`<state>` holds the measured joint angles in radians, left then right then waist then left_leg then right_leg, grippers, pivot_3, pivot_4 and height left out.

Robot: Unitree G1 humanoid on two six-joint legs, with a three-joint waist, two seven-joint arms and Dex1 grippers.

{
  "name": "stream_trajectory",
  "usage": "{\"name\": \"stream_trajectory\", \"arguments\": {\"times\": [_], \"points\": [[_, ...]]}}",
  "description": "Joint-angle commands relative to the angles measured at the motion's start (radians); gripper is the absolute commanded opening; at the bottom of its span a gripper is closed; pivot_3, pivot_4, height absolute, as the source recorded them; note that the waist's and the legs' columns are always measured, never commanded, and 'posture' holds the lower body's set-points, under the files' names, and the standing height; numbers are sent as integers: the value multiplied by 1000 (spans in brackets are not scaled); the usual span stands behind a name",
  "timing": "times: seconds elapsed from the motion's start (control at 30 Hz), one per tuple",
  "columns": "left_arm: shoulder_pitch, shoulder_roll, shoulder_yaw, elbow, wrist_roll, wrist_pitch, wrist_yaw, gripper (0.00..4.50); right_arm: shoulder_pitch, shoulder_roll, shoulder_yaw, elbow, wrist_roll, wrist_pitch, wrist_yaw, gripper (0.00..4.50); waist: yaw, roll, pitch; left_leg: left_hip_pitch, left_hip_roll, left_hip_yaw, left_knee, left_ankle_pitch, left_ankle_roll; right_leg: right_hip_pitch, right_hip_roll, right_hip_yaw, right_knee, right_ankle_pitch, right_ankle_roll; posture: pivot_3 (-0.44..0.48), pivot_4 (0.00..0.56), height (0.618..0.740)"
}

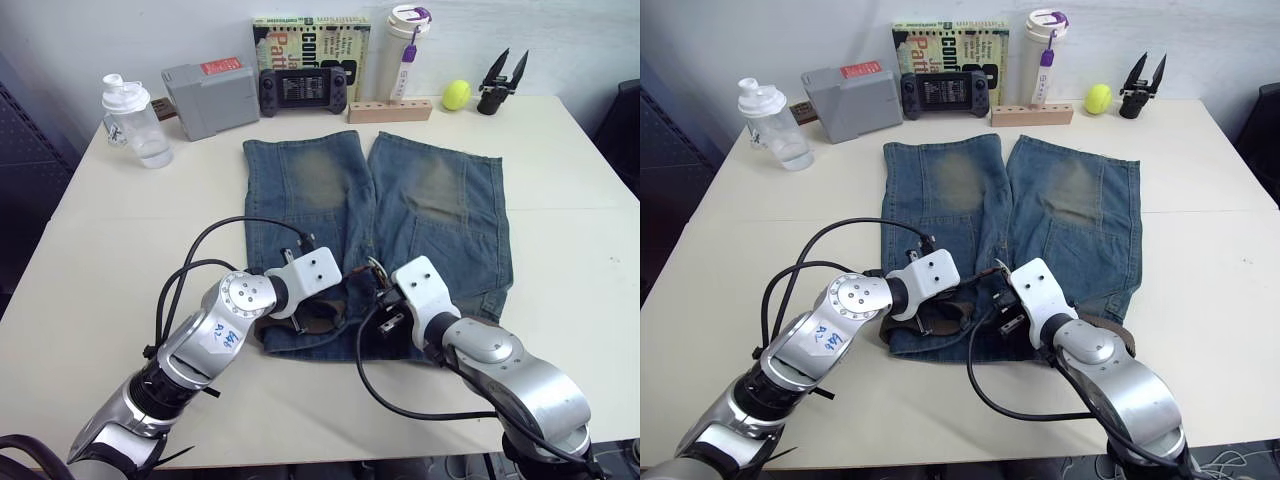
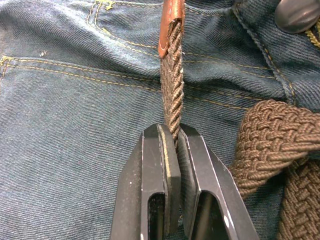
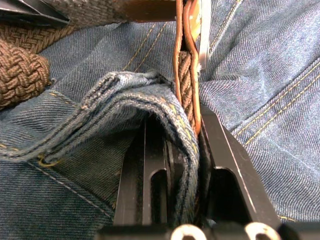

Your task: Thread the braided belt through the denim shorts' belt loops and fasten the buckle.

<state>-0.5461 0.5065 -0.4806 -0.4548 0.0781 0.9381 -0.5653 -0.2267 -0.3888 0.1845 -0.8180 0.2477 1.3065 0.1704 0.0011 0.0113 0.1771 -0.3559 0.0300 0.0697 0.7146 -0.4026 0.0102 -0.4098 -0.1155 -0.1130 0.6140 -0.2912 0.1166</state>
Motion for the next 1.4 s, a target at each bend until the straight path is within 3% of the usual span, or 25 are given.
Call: {"name": "stream_trajectory", "arguments": {"times": [0.03,1.0,1.13,1.4], "points": [[-10,-12,-7,-6,2,8,-3,0,7,1,24,-37,8,-17,8,26,0,0,0,0,0,0,0,0,0,0,0,0,0,0,0,0,150,731],[50,-49,98,-87,-58,-95,-23,0,35,23,-25,6,27,-17,54,26,0,0,0,0,0,0,0,0,0,-1,0,0,1,0,0,0,150,731],[65,-54,87,-54,-62,-122,-29,0,24,-22,10,-24,44,-35,95,26,0,0,0,0,0,0,0,0,0,-1,0,0,1,0,0,0,150,731],[0,-153,47,77,-36,-214,-5,0,23,-120,161,-45,43,-52,141,26,1,-1,0,0,0,0,0,0,0,-1,0,0,2,0,0,0,150,731]]}}
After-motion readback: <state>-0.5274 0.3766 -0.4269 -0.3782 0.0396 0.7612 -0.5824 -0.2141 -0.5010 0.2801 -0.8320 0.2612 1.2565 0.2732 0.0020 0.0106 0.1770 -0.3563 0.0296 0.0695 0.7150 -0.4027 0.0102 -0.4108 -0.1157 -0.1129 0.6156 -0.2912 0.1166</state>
